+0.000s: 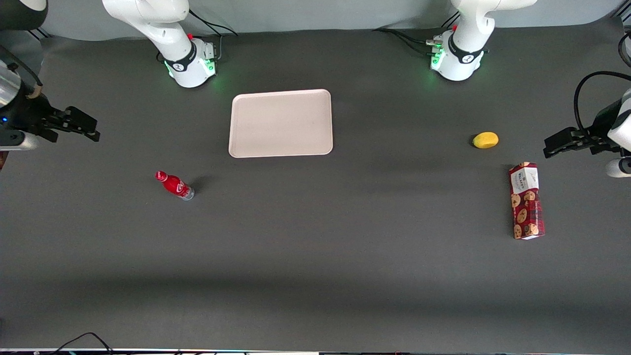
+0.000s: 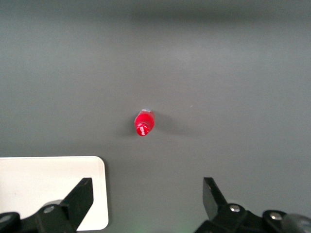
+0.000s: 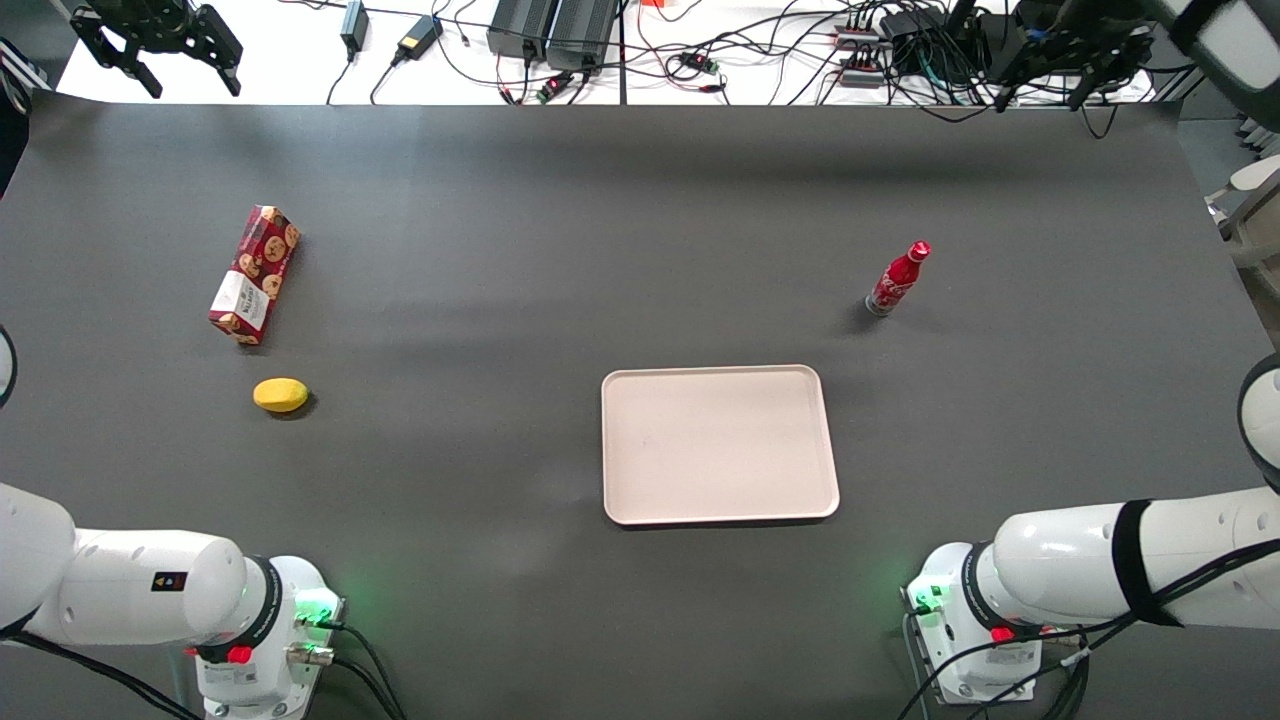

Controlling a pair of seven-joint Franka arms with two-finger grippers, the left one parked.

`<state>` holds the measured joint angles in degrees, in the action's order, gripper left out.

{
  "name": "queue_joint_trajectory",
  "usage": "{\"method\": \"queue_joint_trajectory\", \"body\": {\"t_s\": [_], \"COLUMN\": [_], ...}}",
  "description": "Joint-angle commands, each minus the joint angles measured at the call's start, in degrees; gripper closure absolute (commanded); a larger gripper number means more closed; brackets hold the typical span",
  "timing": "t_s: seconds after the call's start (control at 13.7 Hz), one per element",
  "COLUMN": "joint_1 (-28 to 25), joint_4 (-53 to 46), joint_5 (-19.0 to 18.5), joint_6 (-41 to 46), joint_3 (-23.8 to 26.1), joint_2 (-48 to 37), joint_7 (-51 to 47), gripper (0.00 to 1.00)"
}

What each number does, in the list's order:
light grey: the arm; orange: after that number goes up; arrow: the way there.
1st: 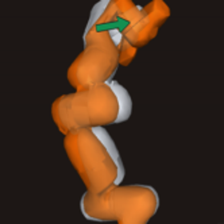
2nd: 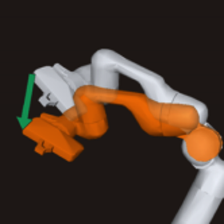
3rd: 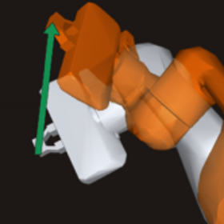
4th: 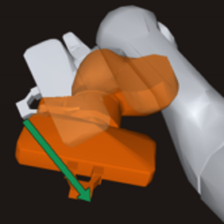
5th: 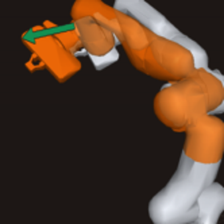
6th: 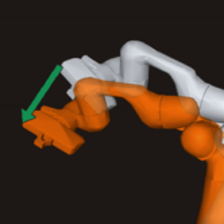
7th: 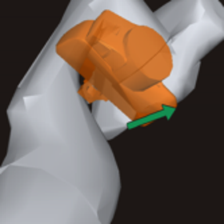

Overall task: Place coke bottle on tray
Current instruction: 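Move the right gripper down to the red Coca-Cola bottle lying on the table, then close the right gripper around the bottle's neck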

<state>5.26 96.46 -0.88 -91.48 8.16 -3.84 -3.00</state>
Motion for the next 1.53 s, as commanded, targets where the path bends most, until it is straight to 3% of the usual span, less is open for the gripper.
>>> {"method": "queue_joint_trajectory", "body": {"t_s": [0.0,0.36,0.66,1.46], "joint_1": [-0.2,-0.2,-0.1,0.2], "joint_4": [9.2,27.7,35.0,36.5], "joint_5": [0.7,0.7,0.7,-0.7], "joint_6": [-8.0,-25.0,-34.4,-44.8], "joint_3": [2.0,2.0,1.9,1.5], "joint_2": [-1.2,-2.2,-0.6,8.0], "joint_7": [-5.2,-4.4,-4.3,-1.0], "gripper": [0.0,0.0,0.0,0.0]}}
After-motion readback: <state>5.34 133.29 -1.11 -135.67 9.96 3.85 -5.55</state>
